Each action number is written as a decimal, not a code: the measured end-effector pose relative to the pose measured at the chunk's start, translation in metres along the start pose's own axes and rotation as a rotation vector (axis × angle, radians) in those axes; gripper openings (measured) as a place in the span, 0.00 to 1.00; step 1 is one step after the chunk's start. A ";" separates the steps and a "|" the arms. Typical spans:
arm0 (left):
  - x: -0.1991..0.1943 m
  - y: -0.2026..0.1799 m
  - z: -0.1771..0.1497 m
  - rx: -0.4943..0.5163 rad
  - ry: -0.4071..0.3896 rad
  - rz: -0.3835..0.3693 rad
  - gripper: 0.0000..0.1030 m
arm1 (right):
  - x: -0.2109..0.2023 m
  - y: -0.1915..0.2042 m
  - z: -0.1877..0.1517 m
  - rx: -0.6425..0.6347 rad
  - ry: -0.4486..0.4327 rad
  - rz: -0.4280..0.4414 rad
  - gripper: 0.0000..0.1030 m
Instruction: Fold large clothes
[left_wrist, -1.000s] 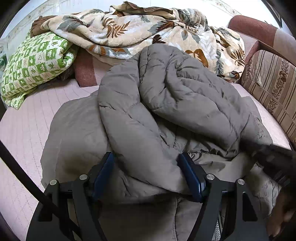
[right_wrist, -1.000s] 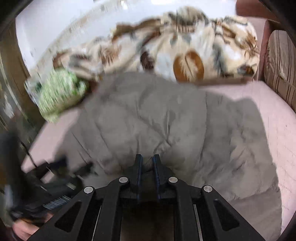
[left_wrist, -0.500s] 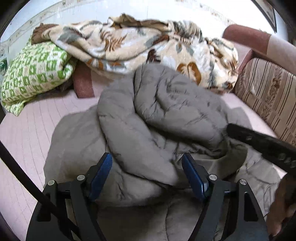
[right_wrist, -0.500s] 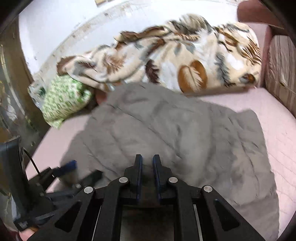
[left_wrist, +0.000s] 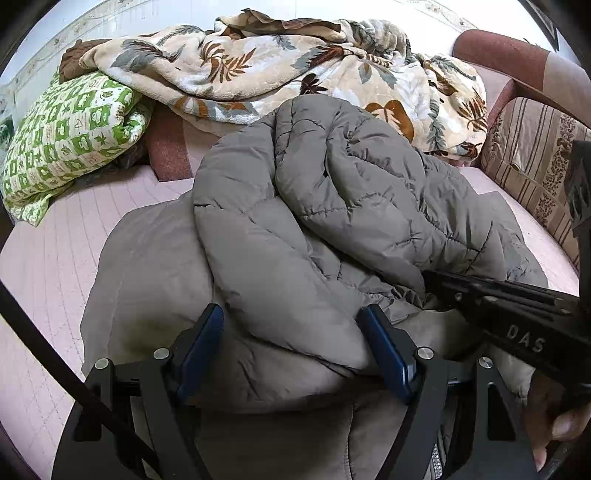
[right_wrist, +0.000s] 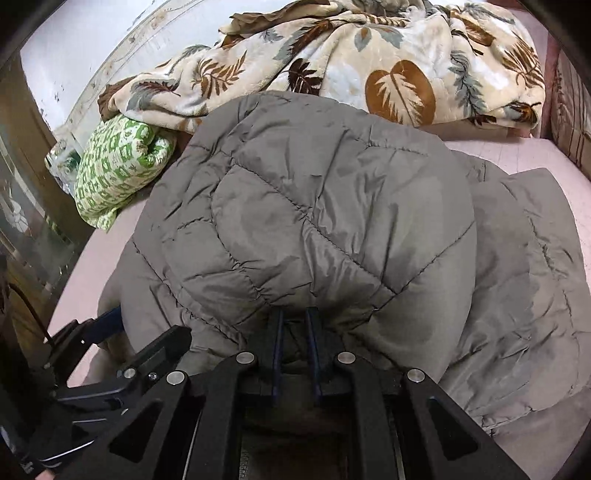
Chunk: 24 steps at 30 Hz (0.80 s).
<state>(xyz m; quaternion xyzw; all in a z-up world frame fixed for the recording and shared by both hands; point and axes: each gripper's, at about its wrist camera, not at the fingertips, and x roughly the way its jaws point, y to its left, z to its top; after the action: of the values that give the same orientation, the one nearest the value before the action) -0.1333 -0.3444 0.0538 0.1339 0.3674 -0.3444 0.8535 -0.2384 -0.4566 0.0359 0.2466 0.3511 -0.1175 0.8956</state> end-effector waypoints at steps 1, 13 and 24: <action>-0.001 0.000 0.000 -0.001 -0.001 -0.001 0.75 | -0.003 -0.001 0.001 0.004 -0.003 0.005 0.13; -0.002 0.000 -0.001 -0.002 -0.004 0.000 0.75 | -0.057 -0.006 0.002 -0.013 -0.067 -0.052 0.25; 0.002 -0.001 -0.002 0.008 0.003 0.005 0.75 | -0.023 -0.010 -0.014 -0.072 0.026 -0.138 0.25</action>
<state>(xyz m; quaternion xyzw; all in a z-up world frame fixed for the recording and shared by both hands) -0.1343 -0.3451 0.0514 0.1388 0.3669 -0.3436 0.8533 -0.2670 -0.4568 0.0393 0.1910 0.3828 -0.1631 0.8890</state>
